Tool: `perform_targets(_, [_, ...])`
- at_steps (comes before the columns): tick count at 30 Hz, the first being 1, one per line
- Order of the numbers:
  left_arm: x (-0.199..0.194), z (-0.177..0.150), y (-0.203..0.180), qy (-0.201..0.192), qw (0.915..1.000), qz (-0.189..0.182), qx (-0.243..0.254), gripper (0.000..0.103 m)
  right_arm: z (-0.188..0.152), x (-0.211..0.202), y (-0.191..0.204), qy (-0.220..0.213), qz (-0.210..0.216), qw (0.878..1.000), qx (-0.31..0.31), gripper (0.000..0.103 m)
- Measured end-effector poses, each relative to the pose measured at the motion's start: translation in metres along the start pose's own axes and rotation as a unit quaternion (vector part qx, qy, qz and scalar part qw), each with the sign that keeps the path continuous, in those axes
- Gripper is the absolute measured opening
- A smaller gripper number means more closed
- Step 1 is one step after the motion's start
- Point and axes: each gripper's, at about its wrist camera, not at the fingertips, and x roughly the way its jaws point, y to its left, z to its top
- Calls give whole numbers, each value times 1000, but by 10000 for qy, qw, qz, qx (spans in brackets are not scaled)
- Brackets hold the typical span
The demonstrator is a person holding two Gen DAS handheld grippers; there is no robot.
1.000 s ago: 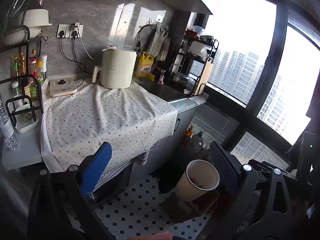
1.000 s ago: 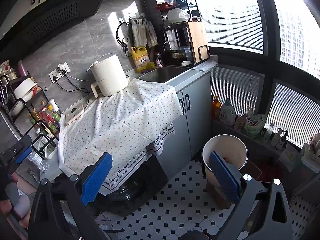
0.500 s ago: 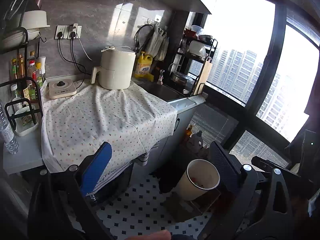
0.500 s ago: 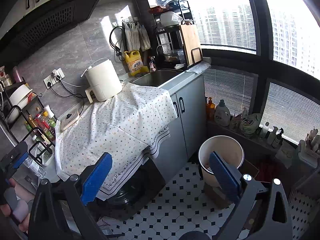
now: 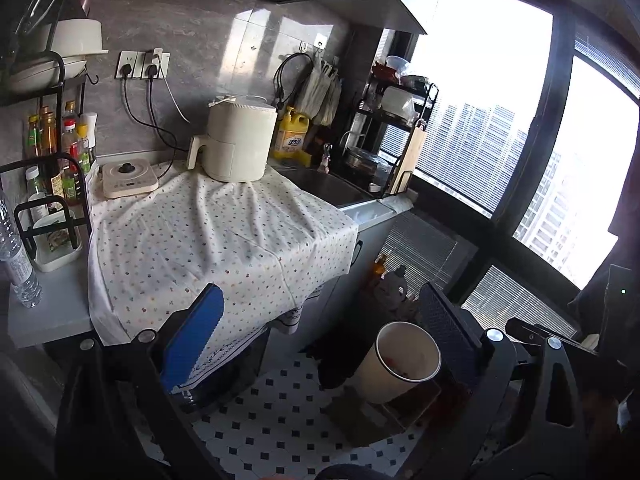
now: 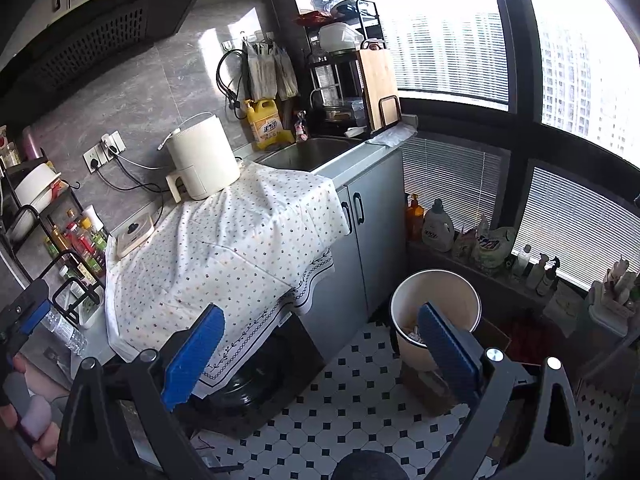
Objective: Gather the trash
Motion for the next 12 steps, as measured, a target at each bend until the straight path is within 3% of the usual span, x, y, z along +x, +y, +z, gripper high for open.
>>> perform_targets(12, [18,-3,3,172,9997,-143,-30,97,-5,18,-1,192,-266,9995,27,95])
